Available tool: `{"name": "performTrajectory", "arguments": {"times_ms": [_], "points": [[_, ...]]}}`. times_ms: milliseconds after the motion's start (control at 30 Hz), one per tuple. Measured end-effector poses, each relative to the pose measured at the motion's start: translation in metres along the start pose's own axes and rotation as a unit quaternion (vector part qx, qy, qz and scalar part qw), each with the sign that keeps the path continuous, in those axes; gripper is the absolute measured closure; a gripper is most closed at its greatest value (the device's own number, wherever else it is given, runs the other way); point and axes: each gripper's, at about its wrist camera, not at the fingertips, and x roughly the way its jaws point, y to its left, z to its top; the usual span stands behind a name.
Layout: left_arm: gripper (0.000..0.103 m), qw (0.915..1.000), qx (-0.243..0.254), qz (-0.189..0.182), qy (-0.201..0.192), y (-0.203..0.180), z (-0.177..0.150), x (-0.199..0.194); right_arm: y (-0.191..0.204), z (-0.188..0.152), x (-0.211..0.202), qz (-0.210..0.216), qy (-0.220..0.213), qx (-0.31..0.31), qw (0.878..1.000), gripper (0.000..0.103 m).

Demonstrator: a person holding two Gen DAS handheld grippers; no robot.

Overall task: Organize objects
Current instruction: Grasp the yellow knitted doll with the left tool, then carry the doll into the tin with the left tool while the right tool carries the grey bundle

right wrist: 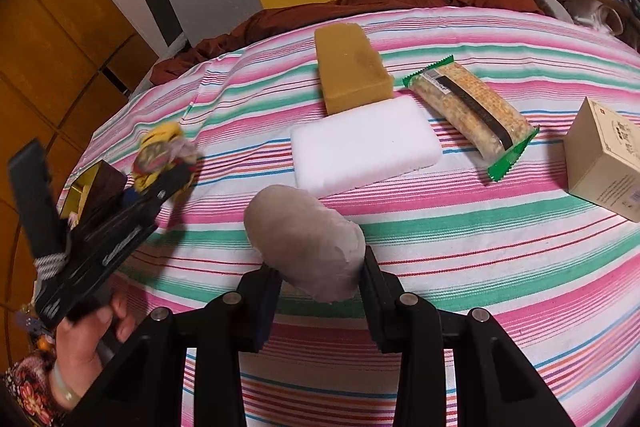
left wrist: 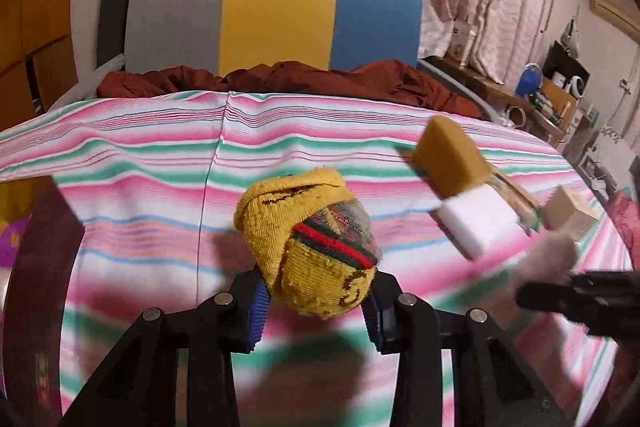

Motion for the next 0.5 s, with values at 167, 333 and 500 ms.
{"name": "performTrajectory", "arguments": {"times_ms": [167,333,500], "points": [[0.064,0.9993,0.021,-0.009,-0.028,-0.006,-0.014,-0.038,0.006,-0.003,0.000,-0.001,-0.005,-0.018,1.000,0.065],[0.064,0.9986,0.015,-0.016,-0.048,0.010,-0.032,-0.081,0.014,-0.005,-0.001,-0.001,-0.014,-0.036,0.999,0.065],[0.064,0.9980,-0.018,-0.012,-0.059,0.043,-0.045,-0.120,0.022,-0.008,0.000,0.001,-0.020,-0.053,0.998,0.065]]}}
